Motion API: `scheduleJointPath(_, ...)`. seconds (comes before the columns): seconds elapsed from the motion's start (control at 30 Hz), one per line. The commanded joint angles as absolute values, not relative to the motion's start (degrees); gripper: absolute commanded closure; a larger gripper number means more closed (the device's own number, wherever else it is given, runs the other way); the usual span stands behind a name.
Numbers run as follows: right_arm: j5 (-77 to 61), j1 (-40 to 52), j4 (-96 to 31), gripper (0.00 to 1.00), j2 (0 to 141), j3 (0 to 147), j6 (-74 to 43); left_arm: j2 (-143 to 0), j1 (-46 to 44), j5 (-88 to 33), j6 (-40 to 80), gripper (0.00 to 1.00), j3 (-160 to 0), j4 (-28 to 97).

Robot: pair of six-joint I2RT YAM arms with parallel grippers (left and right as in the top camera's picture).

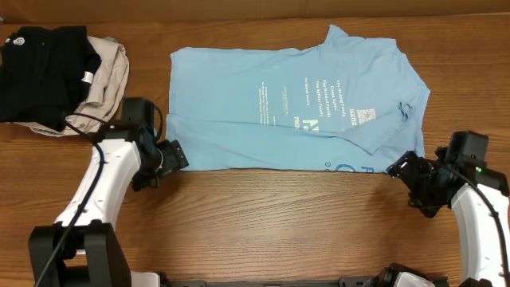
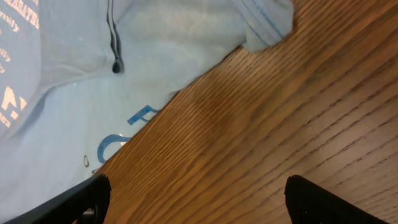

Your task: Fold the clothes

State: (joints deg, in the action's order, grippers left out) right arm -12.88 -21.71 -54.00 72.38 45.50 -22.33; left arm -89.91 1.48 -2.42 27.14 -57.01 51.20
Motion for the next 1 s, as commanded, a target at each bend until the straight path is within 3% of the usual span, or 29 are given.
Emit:
scheduleJointPath(0.0,-12.5,-21.8,-52.8,0.09,72.0,45.0,-22.5,-90.0,1.1,-2.1,29.0,0.16,-55.1,48.8)
scheduleJointPath(0.13,-12.1,-21.8,-52.1,0.11,72.0,45.0,-22.5,-90.3,1.1,-2.0,29.0,0.27,-53.3,44.0)
scheduleJointPath(0.63,-11.4,-21.8,-51.2,0.17,72.0,45.0,-22.6,-101.3,1.1,-3.1,30.7,0.24,-52.2,39.1)
scheduleJointPath(0.77,-11.4,-21.8,-51.3,0.25,72.0,45.0,-22.6,-101.3,1.1,-1.1,30.7,0.38,-52.2,38.9)
scheduleJointPath(0.97,-8.1,-21.8,-50.4,0.43,72.5,45.0,-22.6,-101.3,1.1,1.7,30.4,0.77,-52.2,38.7)
